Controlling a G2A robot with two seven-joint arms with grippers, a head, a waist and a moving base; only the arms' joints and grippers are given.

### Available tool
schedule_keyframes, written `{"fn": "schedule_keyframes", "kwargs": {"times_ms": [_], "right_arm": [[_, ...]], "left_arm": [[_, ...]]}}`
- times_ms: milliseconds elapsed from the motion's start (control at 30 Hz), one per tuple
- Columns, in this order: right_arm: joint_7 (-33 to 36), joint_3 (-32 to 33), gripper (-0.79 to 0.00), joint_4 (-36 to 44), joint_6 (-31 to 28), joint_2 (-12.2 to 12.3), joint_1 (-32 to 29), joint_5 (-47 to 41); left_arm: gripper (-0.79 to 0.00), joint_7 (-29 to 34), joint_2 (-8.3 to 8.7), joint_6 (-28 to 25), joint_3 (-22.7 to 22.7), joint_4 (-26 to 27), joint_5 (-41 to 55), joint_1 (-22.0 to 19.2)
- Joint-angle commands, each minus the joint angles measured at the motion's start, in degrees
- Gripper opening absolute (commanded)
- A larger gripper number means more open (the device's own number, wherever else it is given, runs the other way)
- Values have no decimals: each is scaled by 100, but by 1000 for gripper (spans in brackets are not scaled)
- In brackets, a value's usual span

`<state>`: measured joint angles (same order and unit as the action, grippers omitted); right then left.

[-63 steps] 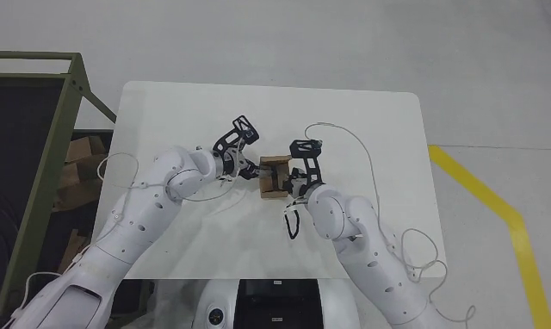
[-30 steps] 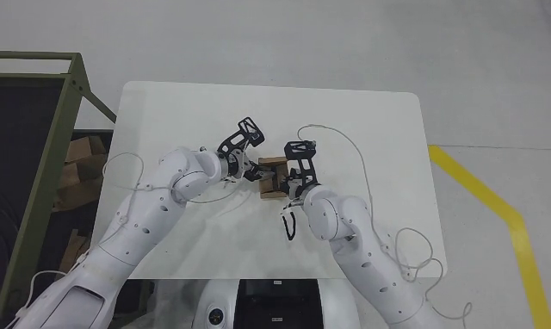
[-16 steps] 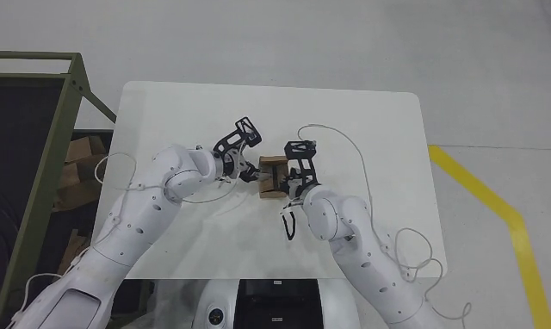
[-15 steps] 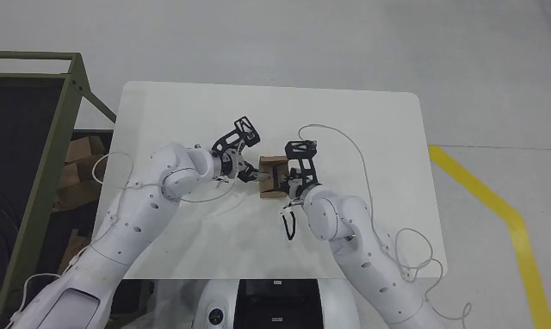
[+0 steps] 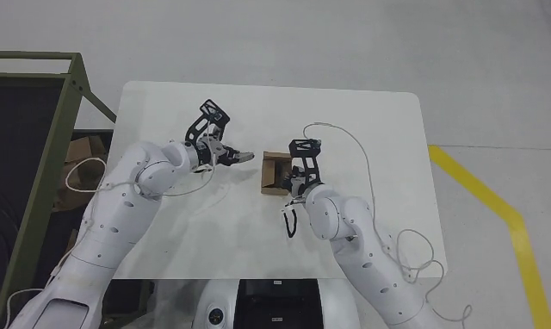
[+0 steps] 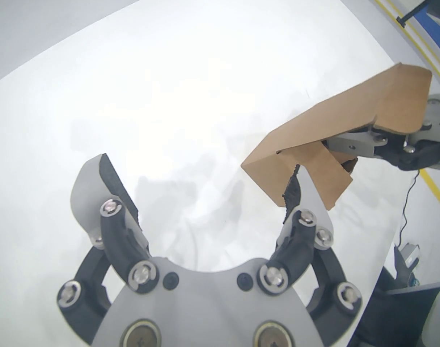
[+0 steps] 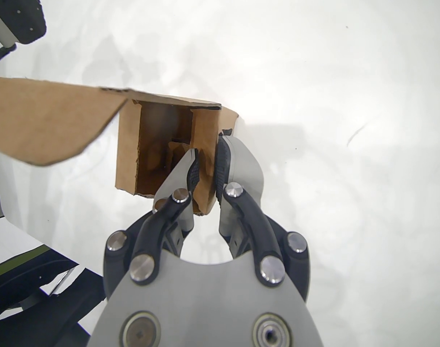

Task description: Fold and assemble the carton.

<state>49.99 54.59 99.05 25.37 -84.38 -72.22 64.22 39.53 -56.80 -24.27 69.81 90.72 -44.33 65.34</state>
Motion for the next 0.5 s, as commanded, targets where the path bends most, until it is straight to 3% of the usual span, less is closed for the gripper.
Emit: {"fn": "schedule_keyframes", "kwargs": {"times_ms": [0, 100, 300, 367, 433, 467], "right_arm": [[-2, 2, -705, 8, 8, -3, -7, 10], [-10, 3, -705, 15, 16, -8, -14, 11], [-16, 10, -699, 84, 73, -17, -37, 38], [-43, 19, -637, 147, 103, -17, -71, 67], [-37, 21, -453, 224, 120, -14, -105, 118], [-28, 27, -431, 263, 129, -11, -124, 144]], "left_arm": [[0, -30, -39, 360, -72, -83, 129, -66], [0, -63, -107, 445, -254, -176, 452, -238], [0, -151, -168, 318, -515, -239, 232, -473], [0, -167, -180, 306, -549, -259, 243, -494], [0, -163, -189, 305, -569, -278, 237, -518], [0, -162, -192, 299, -575, -288, 242, -527]]}}
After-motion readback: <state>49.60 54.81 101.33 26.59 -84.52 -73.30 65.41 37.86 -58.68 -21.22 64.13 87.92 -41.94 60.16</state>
